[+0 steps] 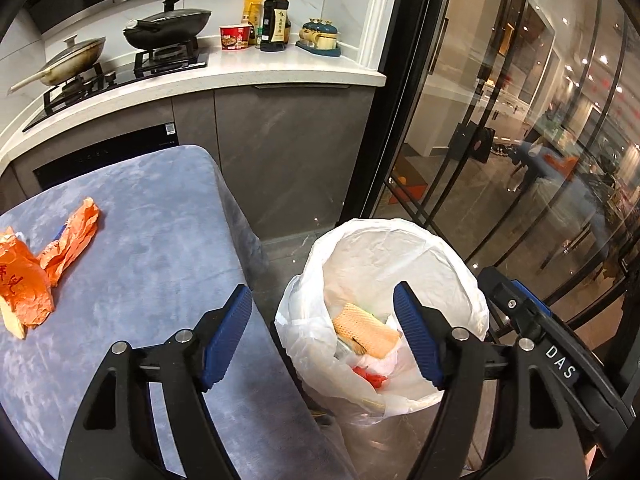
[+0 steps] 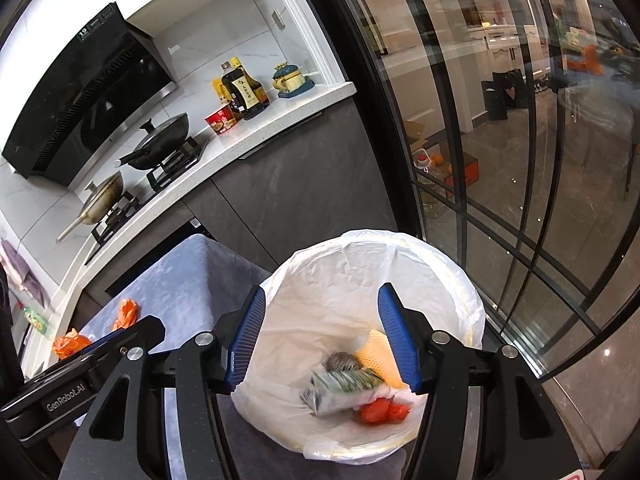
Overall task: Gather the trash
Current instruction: 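Move both grippers back toward the orange bag and foam net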
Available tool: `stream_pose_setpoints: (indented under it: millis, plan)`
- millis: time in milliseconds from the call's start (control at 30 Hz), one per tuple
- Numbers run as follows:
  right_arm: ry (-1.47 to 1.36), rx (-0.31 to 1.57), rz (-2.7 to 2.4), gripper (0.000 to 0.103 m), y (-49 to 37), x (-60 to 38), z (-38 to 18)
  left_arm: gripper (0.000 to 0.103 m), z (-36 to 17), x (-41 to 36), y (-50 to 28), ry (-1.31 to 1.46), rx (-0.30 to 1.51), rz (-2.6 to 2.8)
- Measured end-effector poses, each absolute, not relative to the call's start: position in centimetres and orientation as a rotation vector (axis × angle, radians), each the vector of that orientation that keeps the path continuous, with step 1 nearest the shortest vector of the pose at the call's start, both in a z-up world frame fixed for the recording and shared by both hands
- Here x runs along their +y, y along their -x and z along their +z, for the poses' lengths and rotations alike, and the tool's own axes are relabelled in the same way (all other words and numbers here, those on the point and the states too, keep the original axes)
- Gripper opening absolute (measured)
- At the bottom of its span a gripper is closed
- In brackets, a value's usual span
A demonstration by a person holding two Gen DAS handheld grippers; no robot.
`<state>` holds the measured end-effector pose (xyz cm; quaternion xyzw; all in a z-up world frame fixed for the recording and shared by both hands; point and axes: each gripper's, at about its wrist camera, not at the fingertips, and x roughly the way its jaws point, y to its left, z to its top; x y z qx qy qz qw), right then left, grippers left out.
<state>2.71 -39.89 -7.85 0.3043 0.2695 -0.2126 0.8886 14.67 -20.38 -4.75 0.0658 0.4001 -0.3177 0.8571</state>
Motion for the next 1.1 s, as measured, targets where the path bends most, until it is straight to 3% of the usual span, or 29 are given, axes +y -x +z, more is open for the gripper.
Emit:
stream_pose_setpoints:
  millis: [400,500,1100]
  plan:
    - [-0.602,0.535,-0.411,0.067,-3.1,-36.9,-5.8,0.072,-3.4,-16.8,-15.0,-0.097,0.817,-0.625]
    - [-0.591,0.534,-0.391,0.067,-3.4,-35.6,-5.4,0.082,-3.0,-15.3,-15.0,-0.086,0.802,-0.597]
    - [-0.493,0.57,-0.205,0.072,-8.3,-24.9,-3.7,0.089,-2.3,-2.3,-17.5,0.019,0.783,-0.404]
